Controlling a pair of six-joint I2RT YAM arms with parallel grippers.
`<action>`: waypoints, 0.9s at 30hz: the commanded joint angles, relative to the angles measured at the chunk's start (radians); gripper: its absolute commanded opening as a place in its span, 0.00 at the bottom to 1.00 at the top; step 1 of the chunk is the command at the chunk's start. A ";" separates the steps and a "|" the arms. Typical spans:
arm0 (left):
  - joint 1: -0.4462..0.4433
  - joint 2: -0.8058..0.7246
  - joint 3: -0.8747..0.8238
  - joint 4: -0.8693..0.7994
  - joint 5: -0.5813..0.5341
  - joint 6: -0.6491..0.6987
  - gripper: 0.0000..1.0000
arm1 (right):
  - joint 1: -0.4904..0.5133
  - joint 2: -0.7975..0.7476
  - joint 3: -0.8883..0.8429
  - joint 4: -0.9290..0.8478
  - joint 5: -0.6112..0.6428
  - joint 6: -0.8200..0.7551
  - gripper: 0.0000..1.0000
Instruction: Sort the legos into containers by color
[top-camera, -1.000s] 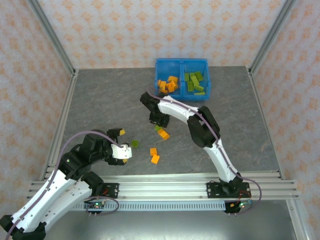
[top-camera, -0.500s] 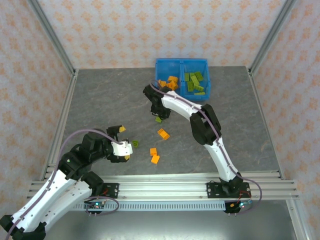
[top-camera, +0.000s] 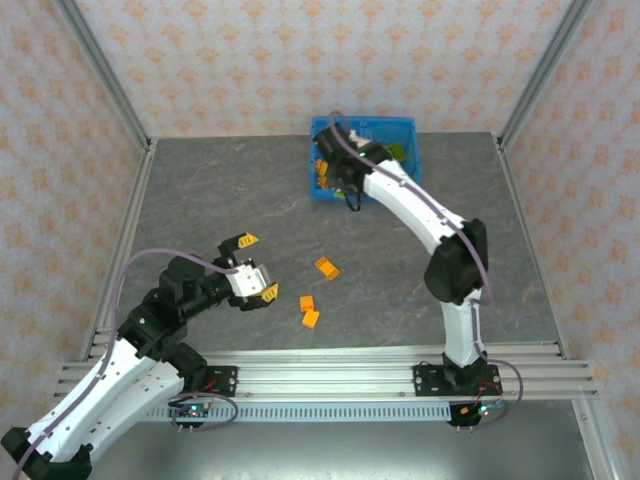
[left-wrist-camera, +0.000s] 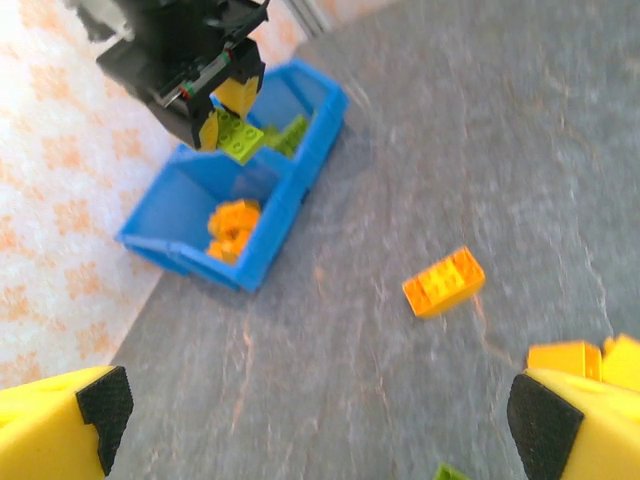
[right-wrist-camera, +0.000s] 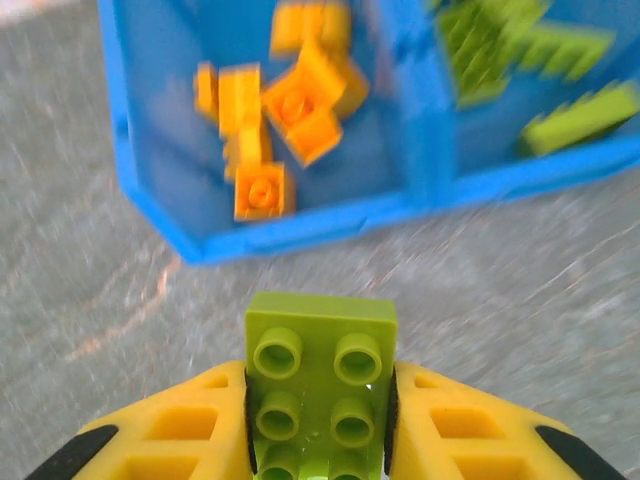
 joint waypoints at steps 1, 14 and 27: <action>-0.005 0.023 0.014 0.157 0.083 -0.081 1.00 | -0.078 -0.070 -0.032 0.016 0.095 -0.146 0.32; -0.005 0.153 0.121 0.224 -0.142 -0.404 1.00 | -0.327 0.339 0.345 0.076 -0.046 -0.343 0.34; -0.050 0.228 0.139 0.286 -0.033 -0.406 1.00 | -0.375 0.471 0.500 0.063 -0.282 -0.265 0.59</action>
